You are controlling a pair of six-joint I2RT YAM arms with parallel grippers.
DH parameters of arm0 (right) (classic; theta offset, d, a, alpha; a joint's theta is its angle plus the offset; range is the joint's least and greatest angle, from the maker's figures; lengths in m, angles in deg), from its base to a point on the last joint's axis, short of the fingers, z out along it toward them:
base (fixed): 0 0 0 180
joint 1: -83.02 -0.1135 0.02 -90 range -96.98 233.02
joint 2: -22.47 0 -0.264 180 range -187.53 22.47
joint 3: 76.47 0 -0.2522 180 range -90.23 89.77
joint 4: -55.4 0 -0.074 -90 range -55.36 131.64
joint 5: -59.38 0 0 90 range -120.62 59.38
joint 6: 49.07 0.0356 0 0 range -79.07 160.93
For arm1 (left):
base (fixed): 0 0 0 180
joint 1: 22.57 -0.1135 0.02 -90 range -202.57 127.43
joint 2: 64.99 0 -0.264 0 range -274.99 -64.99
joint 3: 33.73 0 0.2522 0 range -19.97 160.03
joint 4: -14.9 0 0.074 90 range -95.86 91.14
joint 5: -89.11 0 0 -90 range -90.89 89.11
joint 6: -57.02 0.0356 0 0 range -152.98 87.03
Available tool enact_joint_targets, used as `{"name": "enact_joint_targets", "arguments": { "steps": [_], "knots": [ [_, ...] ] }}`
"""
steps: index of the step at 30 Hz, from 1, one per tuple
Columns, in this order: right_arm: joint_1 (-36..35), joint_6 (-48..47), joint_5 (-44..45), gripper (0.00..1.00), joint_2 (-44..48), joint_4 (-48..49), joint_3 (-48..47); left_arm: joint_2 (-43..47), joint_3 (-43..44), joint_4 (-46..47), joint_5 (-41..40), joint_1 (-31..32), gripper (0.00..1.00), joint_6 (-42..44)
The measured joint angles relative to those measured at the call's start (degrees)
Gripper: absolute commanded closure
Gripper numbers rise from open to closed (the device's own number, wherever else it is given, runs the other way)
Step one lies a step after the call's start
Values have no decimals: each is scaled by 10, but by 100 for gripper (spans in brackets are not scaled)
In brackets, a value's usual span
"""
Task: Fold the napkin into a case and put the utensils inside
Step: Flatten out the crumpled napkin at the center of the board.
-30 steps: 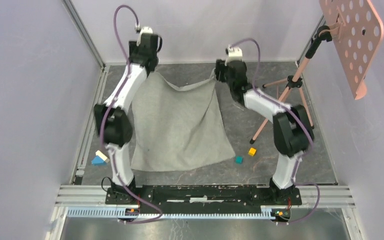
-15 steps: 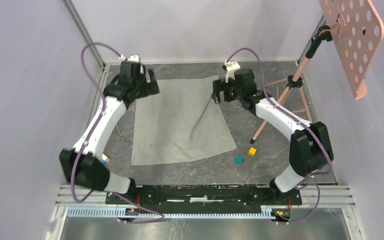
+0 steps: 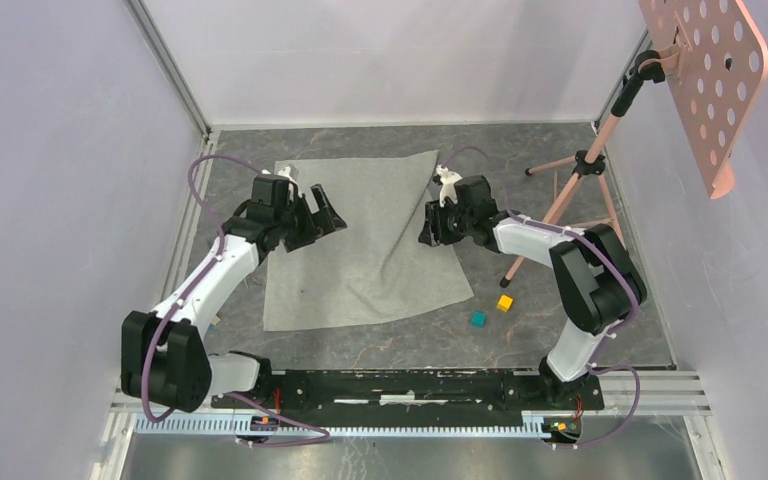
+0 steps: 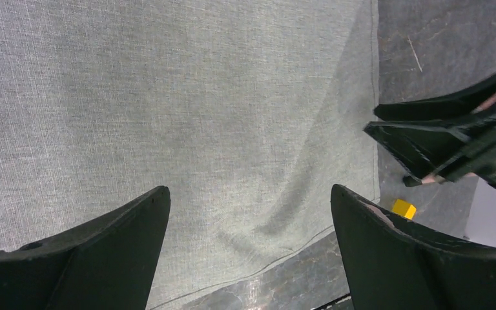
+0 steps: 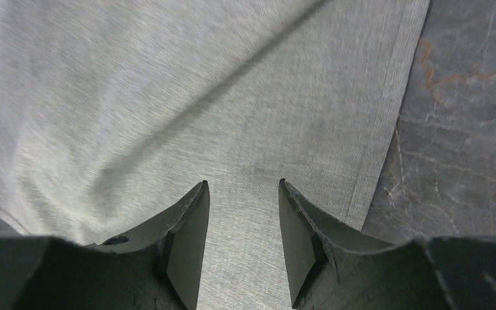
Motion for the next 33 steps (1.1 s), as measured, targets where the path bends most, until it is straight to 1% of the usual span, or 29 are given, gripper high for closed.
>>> {"name": "enact_joint_targets", "arguments": {
  "steps": [5, 11, 15, 18, 21, 23, 25, 29, 33],
  "knots": [
    [-1, -1, 23, 51, -25, 9, 36, 38, -10, -1, 3, 0, 0, -3],
    [-4, 0, 68, 50, 0, 47, 80, 80, -16, -4, 2, 0, 0, -3],
    [-5, 12, 108, 51, 45, 78, 142, 84, -17, -7, 2, 0, 0, -3],
    [-5, 34, 126, 49, 97, 109, 208, 84, -17, -8, 2, 0, 0, -3],
    [-6, 55, 137, 44, 162, 122, 274, 83, -17, -5, 4, 0, 0, -3],
    [-7, 63, 144, 39, 191, 113, 294, 75, -16, 1, 10, 0, 0, -3],
    [-8, 64, 149, 33, 195, 102, 291, 51, -11, 6, 15, 0, 0, -4],
    [-10, 54, 170, 25, 182, 52, 243, -13, 4, 20, 15, -2, 0, -17],
    [-4, 33, 201, 24, 123, 12, 132, -66, 11, 56, 14, -10, 0, -53]
  ]
}}
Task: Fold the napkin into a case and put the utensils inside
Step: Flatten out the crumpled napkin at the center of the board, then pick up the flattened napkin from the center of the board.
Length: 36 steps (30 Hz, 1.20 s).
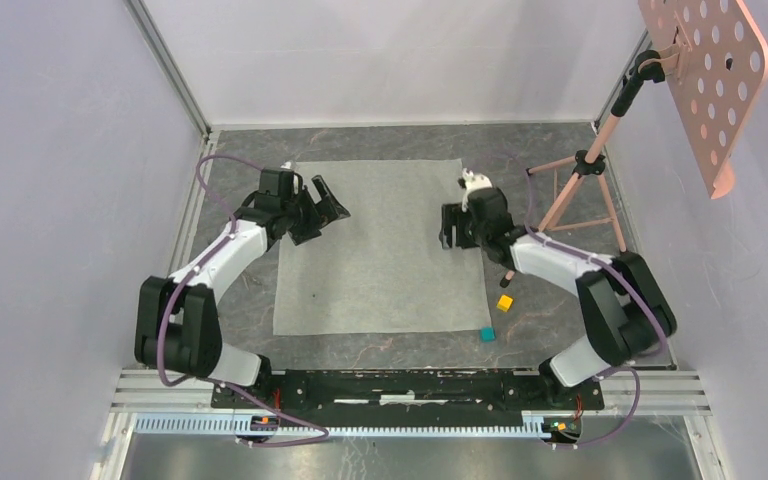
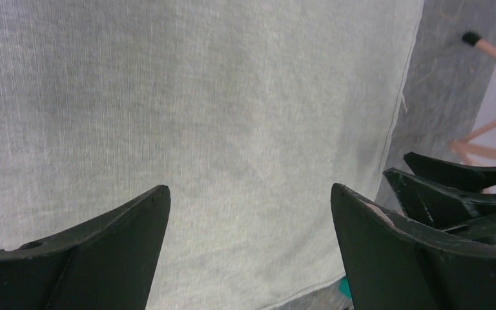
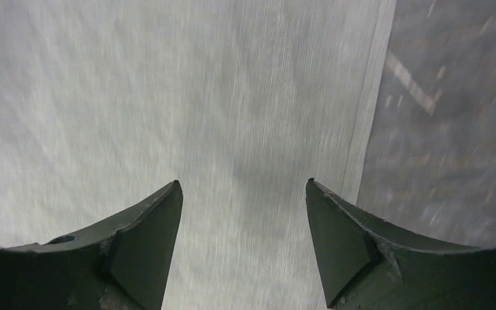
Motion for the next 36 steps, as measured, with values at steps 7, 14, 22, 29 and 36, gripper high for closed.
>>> {"name": "enact_joint_targets", "arguments": {
  "steps": [7, 14, 22, 29, 36],
  "knots": [
    [28, -35, 27, 25, -154, -16, -209, -105, 31, 80, -1, -20, 0, -57],
    [54, -49, 20, 25, -319, -46, -386, -168, 43, 120, -2, -29, 0, -84],
    [65, -47, 1, 26, -396, -50, -449, -168, -17, 148, -3, -29, 0, -110],
    [71, -49, -14, 25, -458, -40, -535, -131, -39, 152, -13, -29, 0, -122],
    [80, -75, -40, 16, -504, -53, -611, -83, -54, 127, -17, -29, 0, -114]
  ]
}}
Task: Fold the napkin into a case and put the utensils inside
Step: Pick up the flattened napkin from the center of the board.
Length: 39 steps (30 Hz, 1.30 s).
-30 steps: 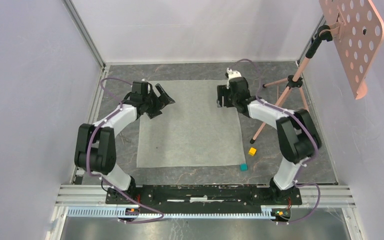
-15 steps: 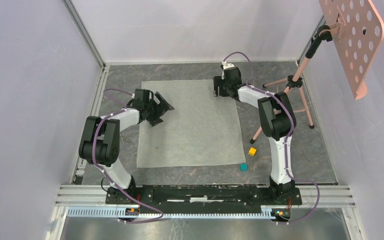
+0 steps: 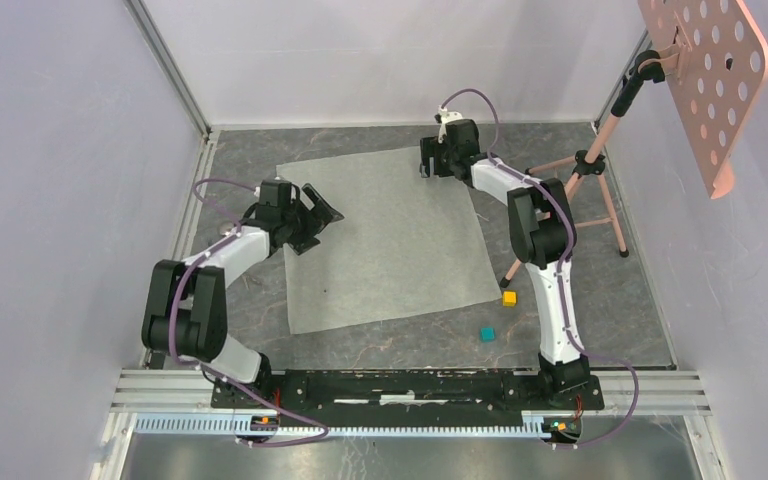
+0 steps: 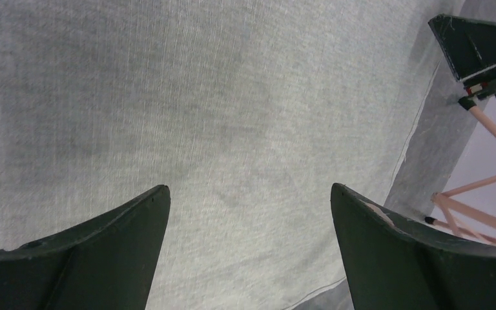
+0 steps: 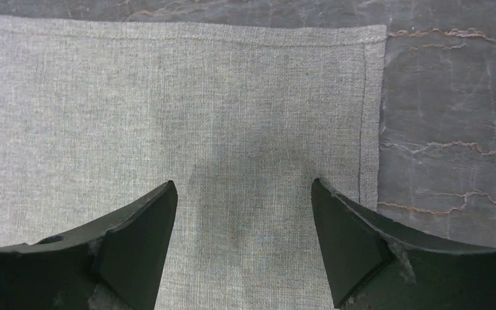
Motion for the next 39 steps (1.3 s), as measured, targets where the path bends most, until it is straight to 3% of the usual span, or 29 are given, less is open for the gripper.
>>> {"name": "enact_joint_targets", "arguments": {
  "steps": [6, 11, 16, 20, 25, 30, 35, 39],
  "knots": [
    [-6, -11, -13, 7, 36, -52, 22, 102, -33, -49, -16, 29, 0, 38],
    [-47, -18, -6, 7, 222, -82, 193, 205, -64, -79, -17, 96, 0, 68],
    [-76, 15, -35, 9, 436, -33, 404, 208, -80, -104, 4, 107, 0, 71],
    [-64, 30, -38, 13, 481, -25, 504, 204, -105, -125, -18, 106, 0, 70],
    [-59, 28, -36, 13, 491, -82, 548, 191, -125, -119, -51, 104, 0, 58],
    [-60, 37, -33, 13, 564, -120, 571, 156, -148, -118, -85, 96, 0, 34],
    [-69, 51, -20, 2, 628, -170, 576, 153, -152, -104, -101, 80, 0, 18],
    [-111, 51, 43, 2, 692, -215, 576, 167, -163, -99, -110, 59, 0, 16]
  ]
}}
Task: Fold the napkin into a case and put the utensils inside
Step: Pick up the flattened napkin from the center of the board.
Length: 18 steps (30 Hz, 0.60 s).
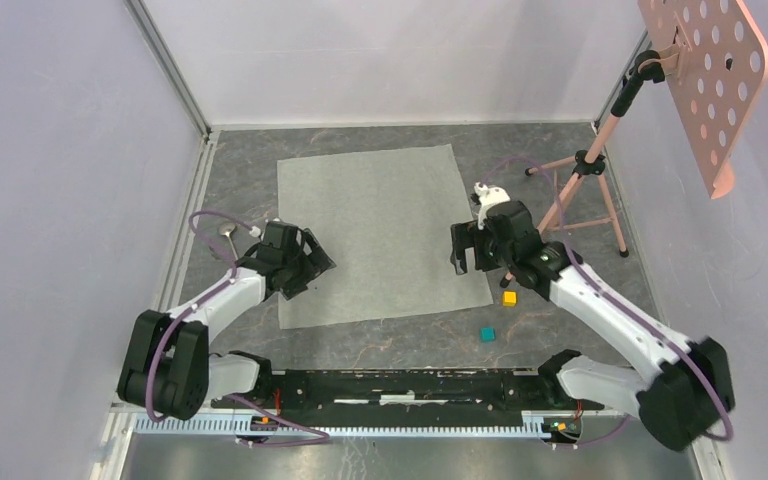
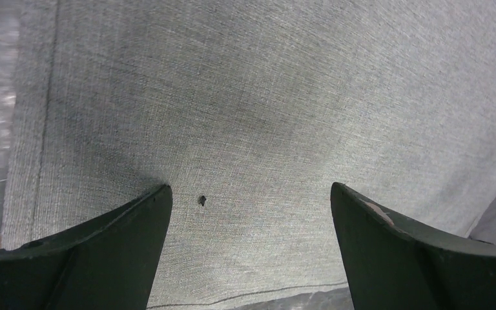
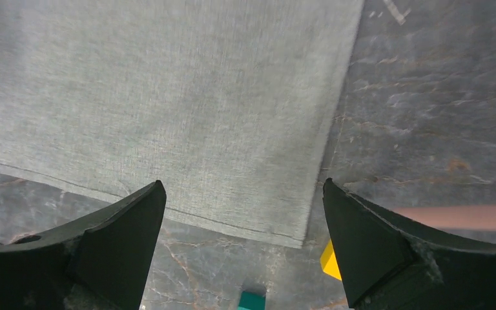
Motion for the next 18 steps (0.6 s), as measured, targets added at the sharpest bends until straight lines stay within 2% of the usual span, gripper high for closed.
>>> {"name": "enact_joint_targets", "arguments": {
  "steps": [3, 5, 8, 9, 14, 18],
  "knots": [
    [-19, 23, 48, 2, 85, 2, 14, 28, -18, -4, -18, -9, 0, 0],
    [-17, 62, 86, 7, 140, 6, 36, 44, -24, -17, -27, -13, 0, 1],
    [-13, 111, 110, 8, 187, 13, 82, 55, -24, -41, -27, -14, 0, 3],
    [-13, 125, 110, 11, 189, 10, 89, 59, -23, -50, -25, -14, 0, 6],
    [-13, 226, 79, 37, 116, -14, 95, 122, -17, -96, -6, -14, 0, 25],
    [-14, 280, 80, 43, 27, -72, 76, 196, 7, -117, 23, -14, 0, 49]
  ]
}}
